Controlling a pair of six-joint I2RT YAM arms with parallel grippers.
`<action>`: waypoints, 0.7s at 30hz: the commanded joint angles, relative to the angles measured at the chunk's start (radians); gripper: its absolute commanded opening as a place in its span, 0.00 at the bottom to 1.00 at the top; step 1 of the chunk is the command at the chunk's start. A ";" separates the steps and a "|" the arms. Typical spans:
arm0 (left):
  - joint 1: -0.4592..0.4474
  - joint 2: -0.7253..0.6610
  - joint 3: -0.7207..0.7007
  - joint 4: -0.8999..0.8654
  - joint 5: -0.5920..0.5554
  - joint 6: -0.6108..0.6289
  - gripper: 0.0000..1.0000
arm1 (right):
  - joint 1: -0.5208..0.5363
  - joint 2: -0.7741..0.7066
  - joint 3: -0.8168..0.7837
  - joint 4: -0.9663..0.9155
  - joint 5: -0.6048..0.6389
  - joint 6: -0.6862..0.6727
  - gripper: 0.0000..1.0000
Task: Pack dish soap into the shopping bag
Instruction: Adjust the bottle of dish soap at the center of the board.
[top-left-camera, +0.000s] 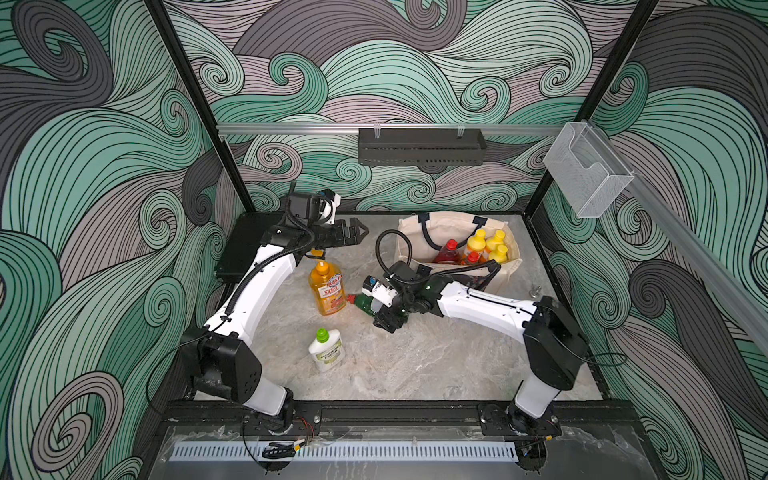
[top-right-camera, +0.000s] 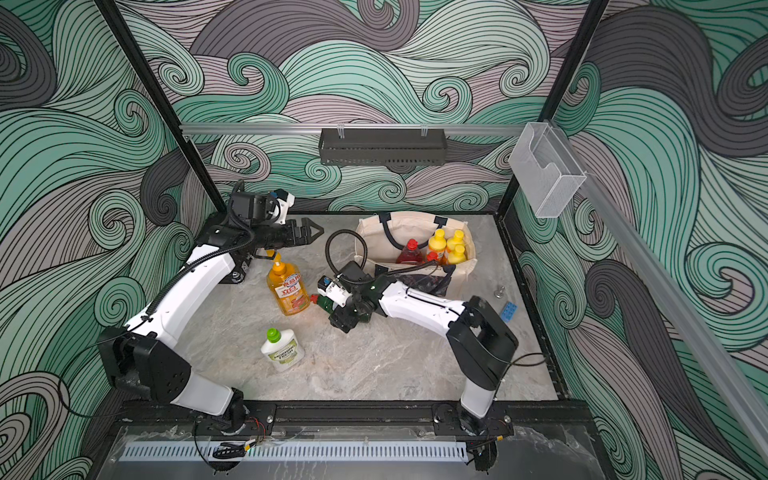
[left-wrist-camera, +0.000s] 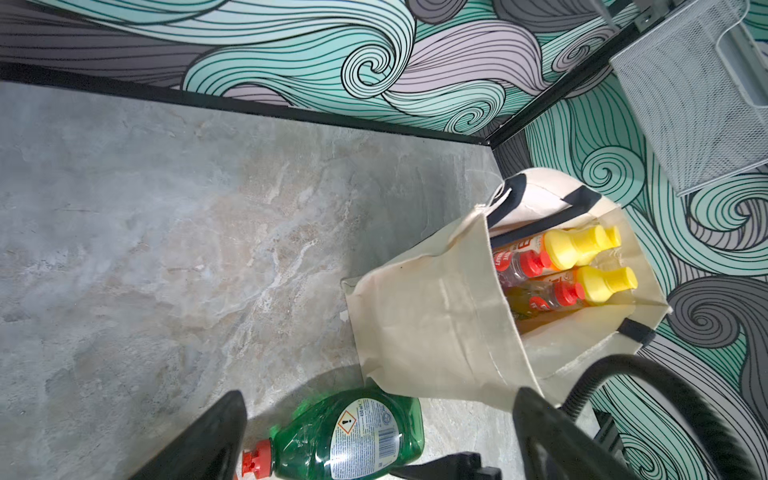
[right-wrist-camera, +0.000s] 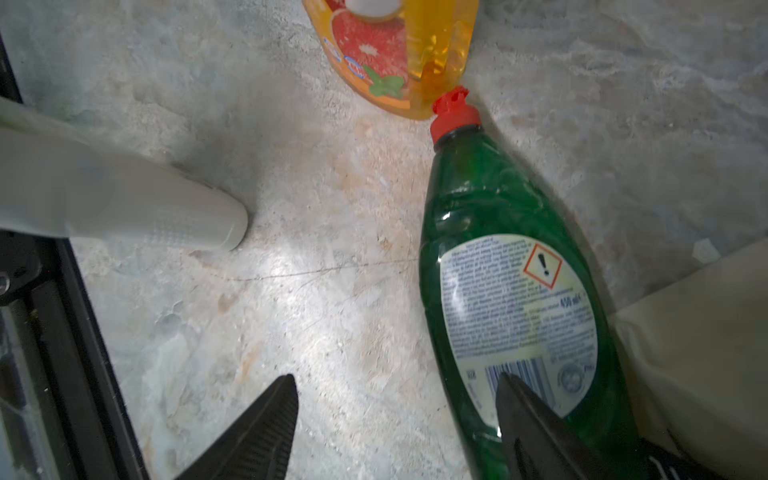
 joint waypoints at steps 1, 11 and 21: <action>0.011 -0.022 0.008 -0.003 0.017 -0.003 0.99 | -0.014 0.069 0.078 -0.001 0.014 -0.049 0.82; 0.057 -0.041 -0.001 0.008 0.040 -0.005 0.99 | -0.072 0.302 0.293 -0.054 -0.067 -0.088 0.90; 0.075 -0.043 -0.002 0.012 0.055 -0.008 0.99 | -0.103 0.312 0.268 -0.099 -0.099 -0.107 0.85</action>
